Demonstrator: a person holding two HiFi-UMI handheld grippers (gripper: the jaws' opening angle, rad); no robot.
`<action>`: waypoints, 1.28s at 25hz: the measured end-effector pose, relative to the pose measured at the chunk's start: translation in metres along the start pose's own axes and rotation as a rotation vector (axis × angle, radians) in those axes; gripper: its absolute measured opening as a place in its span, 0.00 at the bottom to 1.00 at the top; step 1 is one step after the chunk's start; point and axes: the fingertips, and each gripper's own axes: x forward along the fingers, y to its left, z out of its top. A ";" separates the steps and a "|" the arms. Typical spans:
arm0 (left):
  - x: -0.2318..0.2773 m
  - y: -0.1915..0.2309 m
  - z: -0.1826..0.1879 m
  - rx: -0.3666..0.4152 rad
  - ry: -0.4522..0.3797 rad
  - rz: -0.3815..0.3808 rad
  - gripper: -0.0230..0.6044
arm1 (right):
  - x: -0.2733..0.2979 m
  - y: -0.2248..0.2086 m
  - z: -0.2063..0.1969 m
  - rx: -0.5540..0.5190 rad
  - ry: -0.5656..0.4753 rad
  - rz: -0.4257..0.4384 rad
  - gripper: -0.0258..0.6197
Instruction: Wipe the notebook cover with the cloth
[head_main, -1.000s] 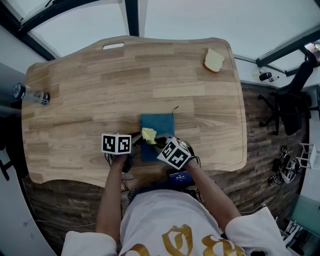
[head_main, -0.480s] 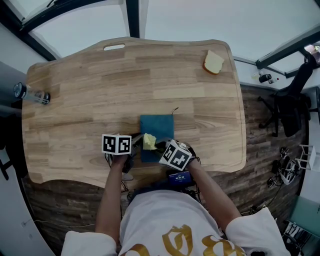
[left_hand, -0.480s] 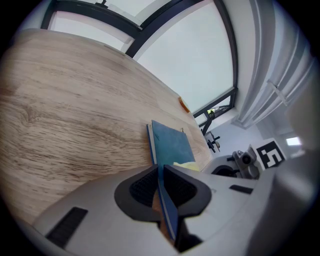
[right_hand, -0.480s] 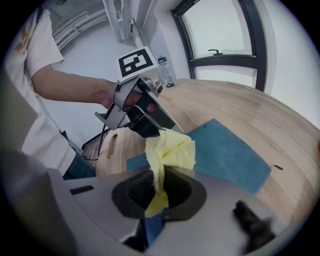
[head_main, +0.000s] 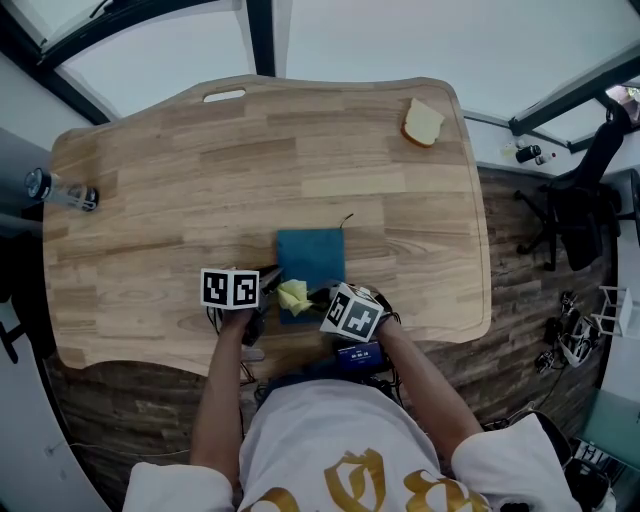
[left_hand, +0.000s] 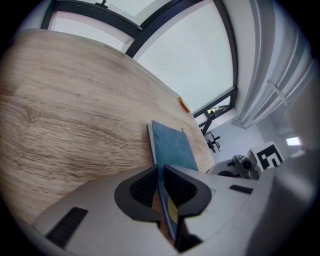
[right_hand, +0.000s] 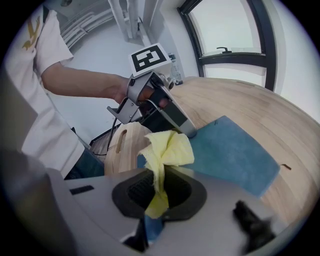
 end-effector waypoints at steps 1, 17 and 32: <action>0.000 0.000 0.000 0.000 0.000 0.000 0.11 | 0.000 0.001 -0.001 -0.003 0.003 0.001 0.10; 0.000 -0.001 -0.001 0.003 0.000 0.002 0.11 | -0.010 0.006 -0.017 0.005 -0.006 0.037 0.10; 0.000 -0.001 -0.001 -0.001 0.001 -0.001 0.11 | -0.018 -0.007 -0.023 0.022 -0.035 -0.034 0.10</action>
